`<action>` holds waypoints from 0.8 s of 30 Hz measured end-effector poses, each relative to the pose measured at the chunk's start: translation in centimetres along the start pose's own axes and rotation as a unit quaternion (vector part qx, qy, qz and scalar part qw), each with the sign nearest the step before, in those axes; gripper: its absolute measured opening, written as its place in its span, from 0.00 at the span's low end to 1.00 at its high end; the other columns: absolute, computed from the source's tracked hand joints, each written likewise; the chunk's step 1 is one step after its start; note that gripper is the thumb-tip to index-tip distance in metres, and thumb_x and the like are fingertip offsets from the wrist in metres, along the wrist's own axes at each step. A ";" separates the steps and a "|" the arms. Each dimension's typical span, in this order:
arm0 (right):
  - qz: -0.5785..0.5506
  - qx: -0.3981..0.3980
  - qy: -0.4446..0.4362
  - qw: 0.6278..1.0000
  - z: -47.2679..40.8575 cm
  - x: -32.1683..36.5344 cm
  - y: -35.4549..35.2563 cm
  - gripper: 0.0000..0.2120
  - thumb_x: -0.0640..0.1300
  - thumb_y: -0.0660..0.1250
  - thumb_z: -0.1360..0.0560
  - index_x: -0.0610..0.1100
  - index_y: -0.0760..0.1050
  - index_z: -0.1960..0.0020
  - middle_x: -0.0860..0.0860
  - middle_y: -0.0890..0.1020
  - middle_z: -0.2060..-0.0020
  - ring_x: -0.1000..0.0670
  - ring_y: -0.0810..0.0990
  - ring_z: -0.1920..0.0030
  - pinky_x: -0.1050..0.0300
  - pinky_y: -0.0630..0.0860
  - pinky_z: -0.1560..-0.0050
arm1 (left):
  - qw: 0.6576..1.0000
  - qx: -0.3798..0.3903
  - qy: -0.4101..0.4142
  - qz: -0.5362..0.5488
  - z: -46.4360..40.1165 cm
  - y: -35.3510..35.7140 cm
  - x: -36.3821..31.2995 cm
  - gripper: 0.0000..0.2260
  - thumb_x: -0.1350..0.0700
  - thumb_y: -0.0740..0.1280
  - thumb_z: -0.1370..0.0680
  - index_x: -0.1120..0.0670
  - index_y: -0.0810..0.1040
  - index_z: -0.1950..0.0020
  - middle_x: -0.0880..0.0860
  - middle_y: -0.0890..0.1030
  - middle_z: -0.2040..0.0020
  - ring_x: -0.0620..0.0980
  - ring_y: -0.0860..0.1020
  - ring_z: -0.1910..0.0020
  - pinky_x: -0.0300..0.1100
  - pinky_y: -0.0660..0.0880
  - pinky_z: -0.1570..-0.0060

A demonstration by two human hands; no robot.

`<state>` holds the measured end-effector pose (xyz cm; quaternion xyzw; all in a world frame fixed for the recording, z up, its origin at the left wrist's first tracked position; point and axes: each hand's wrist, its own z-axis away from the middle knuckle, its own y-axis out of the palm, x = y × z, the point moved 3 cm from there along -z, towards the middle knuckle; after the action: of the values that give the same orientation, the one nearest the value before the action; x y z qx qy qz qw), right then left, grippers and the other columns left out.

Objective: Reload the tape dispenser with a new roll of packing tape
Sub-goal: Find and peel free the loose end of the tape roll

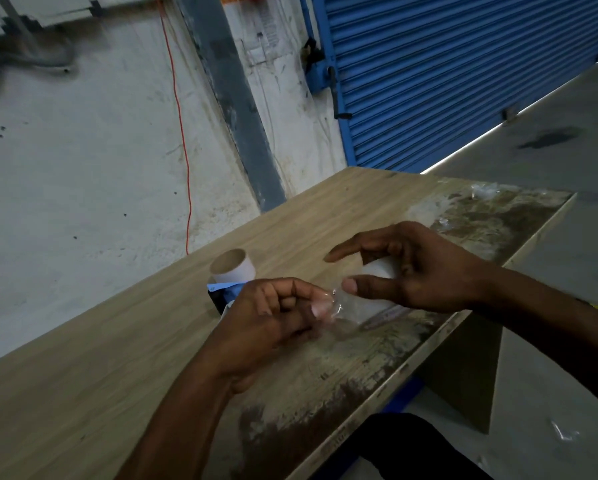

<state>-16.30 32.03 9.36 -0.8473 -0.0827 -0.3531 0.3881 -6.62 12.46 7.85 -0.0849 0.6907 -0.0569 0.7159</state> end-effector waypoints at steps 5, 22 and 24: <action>0.029 0.024 0.003 0.999 0.0 0.3 0.1 0.15 0.48 0.77 0.26 0.54 0.83 0.40 0.60 0.86 0.52 0.60 0.84 0.53 0.63 0.79 0.51 | 0.999 0.035 -0.029 -0.008 -0.1 0.2 0.4 0.14 0.66 0.75 0.30 0.63 0.84 0.45 0.58 0.87 0.54 0.52 0.84 0.54 0.41 0.82 0.51; 0.053 -0.025 -0.012 0.998 0.2 0.6 0.6 0.08 0.46 0.77 0.28 0.50 0.87 0.48 0.60 0.88 0.53 0.63 0.85 0.52 0.54 0.83 0.49 | 0.967 -0.179 0.062 -0.171 0.3 3.4 -0.4 0.06 0.62 0.77 0.29 0.55 0.81 0.60 0.57 0.82 0.66 0.47 0.78 0.75 0.40 0.76 0.76; 0.057 -0.033 -0.013 0.998 0.2 0.5 0.5 0.08 0.45 0.77 0.28 0.50 0.87 0.49 0.60 0.88 0.53 0.63 0.85 0.53 0.54 0.83 0.49 | 0.958 -0.196 0.076 -0.193 0.1 3.7 -0.5 0.08 0.59 0.79 0.32 0.53 0.81 0.62 0.54 0.82 0.69 0.44 0.75 0.73 0.38 0.73 0.74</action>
<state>-15.58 31.78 9.32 -0.8671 -0.0272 -0.3221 0.3789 -6.65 16.14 7.61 -0.3508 0.7109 -0.0633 0.6062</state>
